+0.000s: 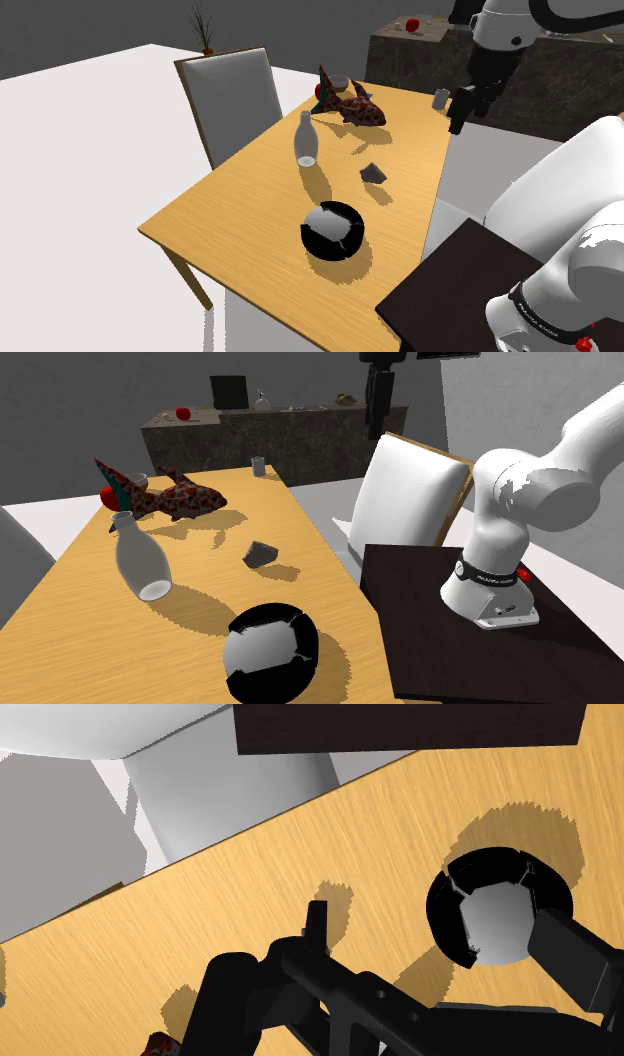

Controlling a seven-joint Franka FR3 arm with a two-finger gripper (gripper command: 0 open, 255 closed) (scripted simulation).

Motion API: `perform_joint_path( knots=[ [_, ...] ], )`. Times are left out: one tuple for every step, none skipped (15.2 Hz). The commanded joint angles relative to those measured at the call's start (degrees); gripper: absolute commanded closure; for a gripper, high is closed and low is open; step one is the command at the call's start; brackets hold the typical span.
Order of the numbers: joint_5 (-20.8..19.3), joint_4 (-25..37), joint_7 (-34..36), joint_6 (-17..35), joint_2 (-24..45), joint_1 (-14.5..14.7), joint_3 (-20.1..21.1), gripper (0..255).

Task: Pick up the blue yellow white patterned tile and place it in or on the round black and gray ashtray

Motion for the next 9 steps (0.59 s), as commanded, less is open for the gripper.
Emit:
perform_joint_path(
  knots=[
    [0.00, 0.00, 0.00, 0.00, 0.00, 0.00, 0.00, 0],
    [-0.35, -0.74, -0.76, 1.94, 1.11, -0.06, -0.59, 0],
    [-0.68, -1.40, -1.52, 3.88, 2.30, -0.12, -1.17, 0],
    [-1.00, -1.98, -2.27, 5.82, 3.58, -0.18, -1.74, 0],
    [-1.31, -2.47, -3.01, 7.76, 4.94, -0.23, -2.32, 0],
    [-1.59, -2.87, -3.75, 9.70, 6.38, -0.29, -2.88, 0],
    [-1.85, -3.20, -4.49, 11.62, 7.89, -0.35, -3.43, 0],
    [-2.10, -3.43, -5.22, 13.53, 9.48, -0.40, -3.98, 0],
    [-2.31, -3.58, -5.95, 15.42, 11.14, -0.44, -4.52, 0]
  ],
)
